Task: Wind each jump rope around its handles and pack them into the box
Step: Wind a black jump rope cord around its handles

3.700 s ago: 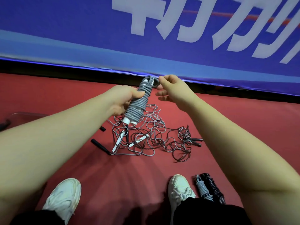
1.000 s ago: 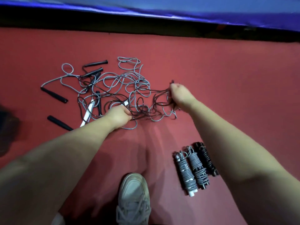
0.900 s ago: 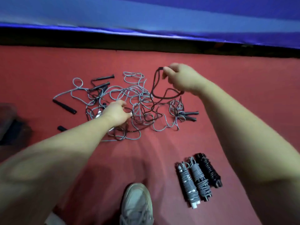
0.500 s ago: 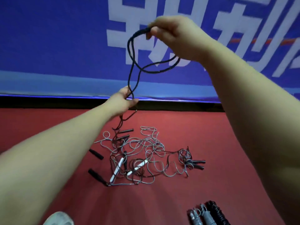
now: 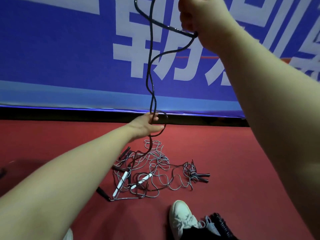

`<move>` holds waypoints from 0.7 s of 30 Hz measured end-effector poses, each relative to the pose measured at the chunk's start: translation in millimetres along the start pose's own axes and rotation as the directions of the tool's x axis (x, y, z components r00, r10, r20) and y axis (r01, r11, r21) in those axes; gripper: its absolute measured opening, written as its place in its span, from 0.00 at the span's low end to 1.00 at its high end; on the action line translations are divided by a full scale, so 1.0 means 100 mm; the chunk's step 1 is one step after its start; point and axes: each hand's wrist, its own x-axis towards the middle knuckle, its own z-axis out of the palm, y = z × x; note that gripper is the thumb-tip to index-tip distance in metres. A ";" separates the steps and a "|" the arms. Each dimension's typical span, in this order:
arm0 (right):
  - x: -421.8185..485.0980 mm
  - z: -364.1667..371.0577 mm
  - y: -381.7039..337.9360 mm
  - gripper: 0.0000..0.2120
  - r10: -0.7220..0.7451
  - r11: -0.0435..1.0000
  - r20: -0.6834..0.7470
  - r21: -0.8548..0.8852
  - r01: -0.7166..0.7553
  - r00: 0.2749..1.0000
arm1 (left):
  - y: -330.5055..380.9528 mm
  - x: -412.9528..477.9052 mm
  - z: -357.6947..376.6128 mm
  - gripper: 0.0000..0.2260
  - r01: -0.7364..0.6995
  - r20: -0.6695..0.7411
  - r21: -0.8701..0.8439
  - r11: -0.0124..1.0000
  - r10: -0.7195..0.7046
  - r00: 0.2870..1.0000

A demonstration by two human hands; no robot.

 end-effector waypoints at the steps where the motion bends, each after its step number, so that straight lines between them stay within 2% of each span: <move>1: 0.07 0.03 0.03 0.17 0.004 0.997 0.000 0.081 -0.004 1.000 | 0.01 0.06 0.02 0.18 -0.012 0.034 0.043 0.999 0.011 0.999; 3: 0.22 0.04 0.15 0.16 0.017 0.975 -0.041 0.221 -0.008 0.999 | 0.00 0.16 0.05 0.08 -0.019 0.035 0.124 0.992 0.015 0.999; 4: 0.29 0.02 0.24 0.16 0.058 0.969 -0.083 0.243 -0.036 0.995 | -0.05 0.20 0.05 0.07 -0.003 0.052 0.136 0.991 -0.004 0.999; 6: 0.40 -0.06 0.56 0.14 0.186 0.973 -0.199 0.175 -0.152 0.962 | -0.15 0.25 0.02 0.11 0.035 0.136 0.100 0.994 -0.049 0.990; 7: 0.41 -0.12 0.79 0.14 0.288 0.956 -0.256 0.138 -0.260 0.923 | -0.19 0.24 -0.02 0.13 0.051 0.174 0.086 0.995 -0.065 0.983; 8: 0.39 -0.19 1.07 0.15 0.412 0.911 -0.313 0.146 -0.385 0.856 | -0.22 0.25 -0.06 0.13 0.058 0.201 0.071 0.996 -0.071 0.977; 9: 0.32 -0.26 1.38 0.15 0.562 0.826 -0.351 0.208 -0.523 0.748 | -0.23 0.27 -0.11 0.13 0.066 0.207 0.043 0.997 -0.073 0.976; 10: 0.19 -0.29 1.73 0.16 0.721 0.692 -0.330 0.338 -0.637 0.609 | -0.25 0.30 -0.17 0.14 0.071 0.217 0.008 0.997 -0.071 0.973; 11: 0.01 -0.31 2.03 0.17 0.842 0.538 -0.256 0.474 -0.697 0.475 | -0.20 0.30 -0.23 0.14 0.064 0.234 -0.016 0.998 -0.059 0.971; 13: -0.37 -0.23 2.56 0.18 0.948 0.286 -0.092 0.665 -0.690 0.304 | -0.14 0.33 -0.34 0.14 0.067 0.282 -0.028 0.997 -0.056 0.958; 15: -0.66 -0.07 2.90 0.25 0.967 0.179 -0.016 0.750 -0.637 0.253 | -0.04 0.37 -0.43 0.14 0.084 0.274 -0.026 0.996 -0.073 0.959; 17: -0.89 0.11 3.14 0.35 0.968 0.159 -0.009 0.798 -0.582 0.252 | 0.07 0.42 -0.49 0.13 0.129 0.215 -0.108 0.986 -0.104 0.971; 18: -0.99 0.21 3.21 0.36 0.969 0.150 0.006 0.780 -0.608 0.246 | 0.14 0.46 -0.53 0.13 0.154 0.186 -0.177 0.972 -0.121 0.975; 19: -1.10 0.31 3.26 0.33 0.975 0.149 0.007 0.723 -0.674 0.223 | 0.22 0.50 -0.55 0.13 0.176 0.166 -0.250 0.952 -0.137 0.977; 21: -1.28 0.51 3.22 0.19 0.975 0.175 0.018 0.557 -0.812 0.222 | 0.39 0.58 -0.63 0.14 0.213 0.137 -0.372 0.904 -0.173 0.975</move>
